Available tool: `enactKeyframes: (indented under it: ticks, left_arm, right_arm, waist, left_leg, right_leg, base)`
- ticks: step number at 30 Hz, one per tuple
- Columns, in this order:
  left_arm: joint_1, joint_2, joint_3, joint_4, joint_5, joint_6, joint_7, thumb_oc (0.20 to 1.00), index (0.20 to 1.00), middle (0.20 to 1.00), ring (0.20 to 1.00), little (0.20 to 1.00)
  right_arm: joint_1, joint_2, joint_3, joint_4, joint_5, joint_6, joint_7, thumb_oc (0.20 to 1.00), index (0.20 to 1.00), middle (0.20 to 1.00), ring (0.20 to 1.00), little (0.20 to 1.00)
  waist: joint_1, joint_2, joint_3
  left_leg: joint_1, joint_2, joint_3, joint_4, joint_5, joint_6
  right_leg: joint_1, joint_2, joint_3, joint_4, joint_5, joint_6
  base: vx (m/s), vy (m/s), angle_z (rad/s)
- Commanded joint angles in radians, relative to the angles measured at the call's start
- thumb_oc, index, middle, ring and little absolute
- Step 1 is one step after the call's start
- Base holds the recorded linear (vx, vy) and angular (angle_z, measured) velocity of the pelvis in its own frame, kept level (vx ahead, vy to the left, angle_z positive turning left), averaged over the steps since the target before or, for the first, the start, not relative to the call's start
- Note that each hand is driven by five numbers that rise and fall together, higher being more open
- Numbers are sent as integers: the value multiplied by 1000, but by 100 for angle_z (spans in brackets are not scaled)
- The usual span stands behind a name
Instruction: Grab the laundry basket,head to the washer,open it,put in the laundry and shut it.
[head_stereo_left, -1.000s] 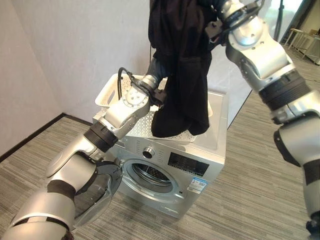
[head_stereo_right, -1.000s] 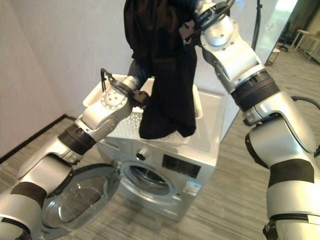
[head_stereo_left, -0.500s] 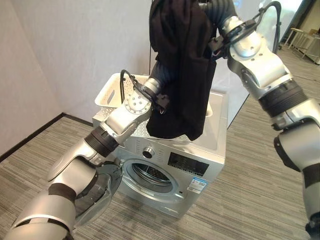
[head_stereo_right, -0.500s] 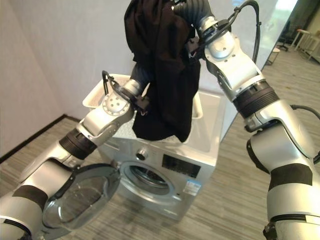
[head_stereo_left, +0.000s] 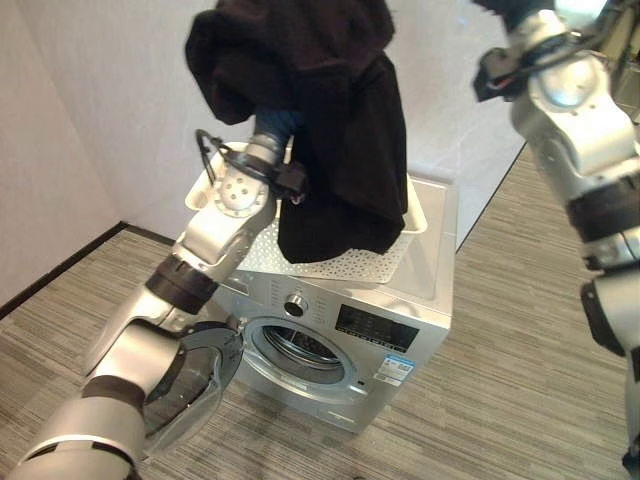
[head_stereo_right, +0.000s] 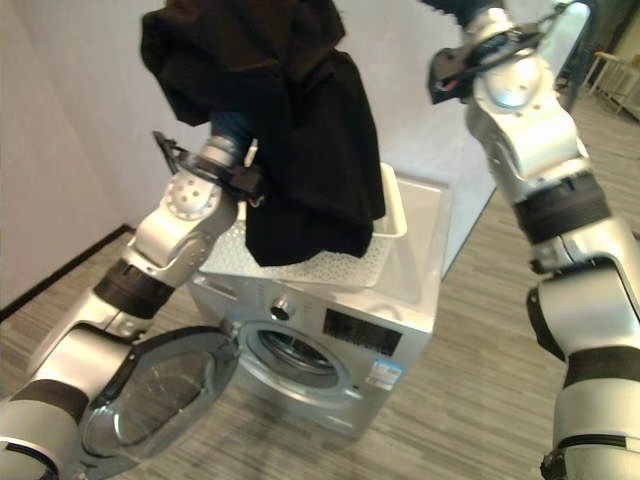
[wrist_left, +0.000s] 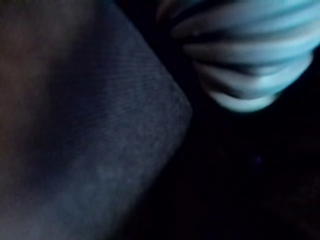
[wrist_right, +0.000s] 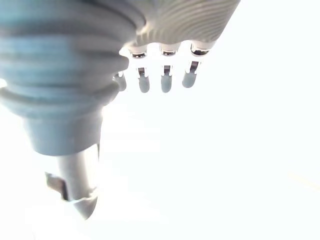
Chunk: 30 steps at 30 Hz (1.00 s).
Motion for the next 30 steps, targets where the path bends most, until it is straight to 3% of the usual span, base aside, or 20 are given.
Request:
enactKeyframes:
  ticks: [1,4,5,8,9,13,16,24,27,30]
  left_arm:
    - [-43,87,64,-43,80,-73,23,200,200,200,200,200]
    - [112,128,200,-142,117,-66,18,200,200,200,200,200]
    - [215,142,287,-202,141,-65,11,200,200,200,200,200]
    - [277,142,334,-237,161,-61,15,200,200,200,200,200]
    - [405,132,456,-298,214,-57,17,200,200,200,200,200]
    - [640,71,638,-397,282,-59,4,200,200,200,200,200]
    - [771,33,714,-455,333,-60,-18,200,200,200,200,200]
    - [1029,-51,786,-582,407,-57,-106,200,200,200,200,200]
    - [1164,-116,856,-630,428,-66,-125,200,200,200,200,200]
    - [1204,-133,896,-643,467,-82,-110,200,200,200,200,200]
  right_arm:
    - [96,-141,-103,-48,-144,-34,-55,1000,1000,1000,1000,1000]
    - [360,-182,-299,-168,-257,-12,-60,1000,1000,1000,1000,1000]
    - [524,-177,-421,-231,-319,1,-53,1000,1000,1000,1000,1000]
    - [629,-158,-504,-272,-350,10,-55,1000,1000,1000,1000,1000]
    - [802,-121,-629,-321,-412,21,-51,1000,1000,1000,1000,1000]
    - [1046,7,-809,-400,-463,29,-38,1000,1000,1000,1000,1000]
    - [1149,69,-866,-451,-495,32,-20,1000,1000,1000,1000,1000]
    - [1372,252,-933,-534,-541,36,32,1000,1000,1000,1000,1000]
    - [1481,341,-938,-472,-586,72,36,1000,1000,1000,1000,1000]
    - [1519,371,-930,-353,-624,97,-2,1000,1000,1000,1000,1000]
  waist:
    - [21,-11,-22]
    - [15,-3,-20]
    - [9,1,-14]
    - [11,2,-18]
    - [7,6,-15]
    - [2,5,-10]
    - [2,5,-9]
    - [-2,-2,3]
    - [9,-6,21]
    - [22,-8,20]
  left_leg:
    - [-27,-25,10,55,-72,67]
    - [-26,-27,12,54,-75,70]
    - [-28,-30,14,55,-73,73]
    - [-25,-27,16,54,-79,74]
    - [-26,-30,18,53,-81,77]
    - [-33,-35,23,54,-79,81]
    - [-33,-34,25,51,-85,84]
    - [-41,-35,20,52,-91,89]
    - [-43,-37,16,58,-97,93]
    - [-48,-37,10,59,-106,97]
  right_leg:
    - [-15,-99,-19,60,-81,84]
    - [-18,-99,-15,60,-82,85]
    - [-22,-101,-11,59,-78,84]
    - [-21,-99,-10,58,-82,84]
    - [-24,-100,-7,55,-81,84]
    - [-31,-101,-1,50,-74,81]
    - [-29,-98,-2,45,-79,79]
    - [-33,-96,-8,40,-79,71]
    - [-33,-94,-13,36,-75,68]
    - [-31,-95,-20,30,-81,73]
  base:
    - [29,11,-8]
    - [23,7,-3]
    - [0,0,0]
    - [27,11,-7]
    - [6,7,-5]
    - [22,5,-8]
    - [23,0,-10]
    - [7,-1,0]
    - [0,0,0]
    - [11,5,0]
